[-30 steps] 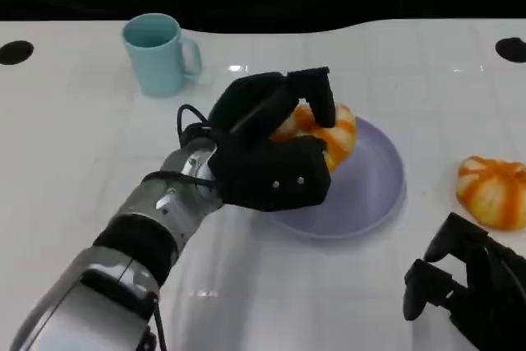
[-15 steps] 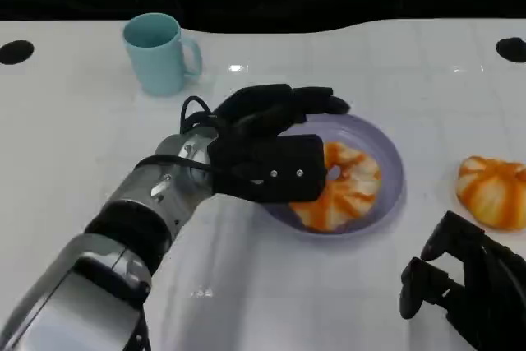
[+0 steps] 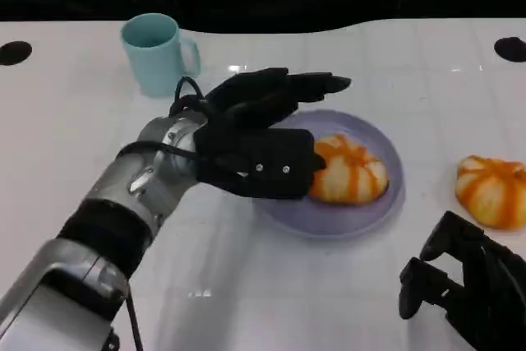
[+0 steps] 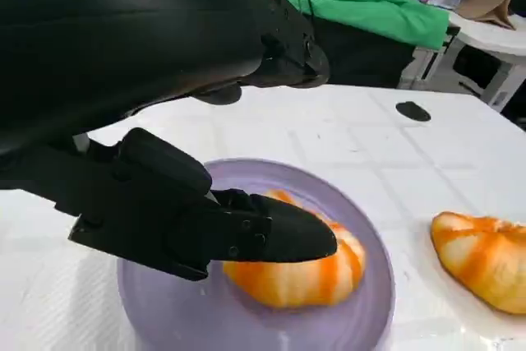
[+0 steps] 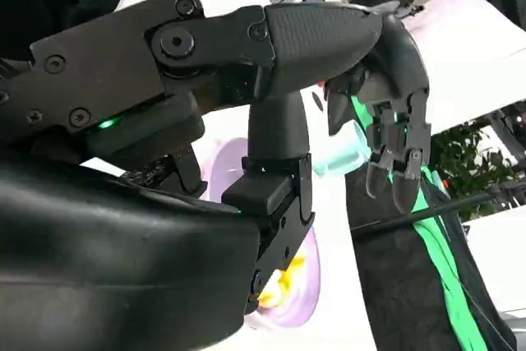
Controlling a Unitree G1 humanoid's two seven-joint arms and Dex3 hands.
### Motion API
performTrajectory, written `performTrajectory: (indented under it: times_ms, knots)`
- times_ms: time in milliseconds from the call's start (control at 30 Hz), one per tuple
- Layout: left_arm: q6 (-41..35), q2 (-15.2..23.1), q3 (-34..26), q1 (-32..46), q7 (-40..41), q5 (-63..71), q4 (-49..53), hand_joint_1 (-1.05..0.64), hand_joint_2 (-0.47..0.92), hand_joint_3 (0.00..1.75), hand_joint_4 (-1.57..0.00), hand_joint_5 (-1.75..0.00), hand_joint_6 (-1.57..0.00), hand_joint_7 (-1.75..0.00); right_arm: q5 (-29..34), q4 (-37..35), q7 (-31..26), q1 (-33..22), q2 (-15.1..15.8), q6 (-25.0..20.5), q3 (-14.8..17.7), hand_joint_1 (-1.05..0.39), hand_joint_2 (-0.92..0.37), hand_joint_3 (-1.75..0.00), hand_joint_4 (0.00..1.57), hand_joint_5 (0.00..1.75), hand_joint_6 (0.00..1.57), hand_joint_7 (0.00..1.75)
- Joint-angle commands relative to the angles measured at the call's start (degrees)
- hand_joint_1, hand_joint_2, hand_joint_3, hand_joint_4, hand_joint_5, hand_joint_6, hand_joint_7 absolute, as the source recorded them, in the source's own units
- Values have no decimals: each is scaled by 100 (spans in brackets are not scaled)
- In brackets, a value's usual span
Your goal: Grasp the bread from the table and place it into the plate.
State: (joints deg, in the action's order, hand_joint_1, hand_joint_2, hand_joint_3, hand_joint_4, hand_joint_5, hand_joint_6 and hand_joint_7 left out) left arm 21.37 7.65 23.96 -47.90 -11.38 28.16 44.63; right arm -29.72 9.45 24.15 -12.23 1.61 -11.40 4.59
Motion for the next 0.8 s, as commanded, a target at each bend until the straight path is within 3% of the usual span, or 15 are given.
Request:
performTrajectory:
  times_ms: [33,133,233,433,600,800]
  knots:
    - [96,174,-312,424,-300,-526,-461,-74,92,32,-8,-46,-26,-6,-11,76,-47,-44,40,-13,42,-58,-92,-35,73,175,58,158]
    - [-122,89,-750,874,-784,-1400,-955,-73,92,32,-10,-50,-29,-7,36,46,-24,-34,47,59,26,-59,-92,-34,73,175,59,158]
    - [-247,81,-1006,1224,-1081,-1959,-1395,-69,92,33,-7,-82,-35,-6,60,37,-1,-31,49,92,23,-58,-92,-38,73,175,57,160]
    - [-422,27,-1372,1883,-1289,-2683,-2091,-66,92,33,-10,-93,-42,-9,25,90,-58,-38,22,7,36,-58,-92,-36,74,175,58,159]
    - [-246,-163,-1611,2554,-1107,-3010,-2568,-58,92,30,-24,-102,-50,-12,4,54,11,-19,55,22,45,-58,-92,-36,74,175,59,159]
    - [-280,-628,-1890,3426,-881,-3550,-3134,-54,92,27,-48,-113,-71,-24,20,121,-16,-50,70,-11,37,-59,-92,-35,74,175,61,158]
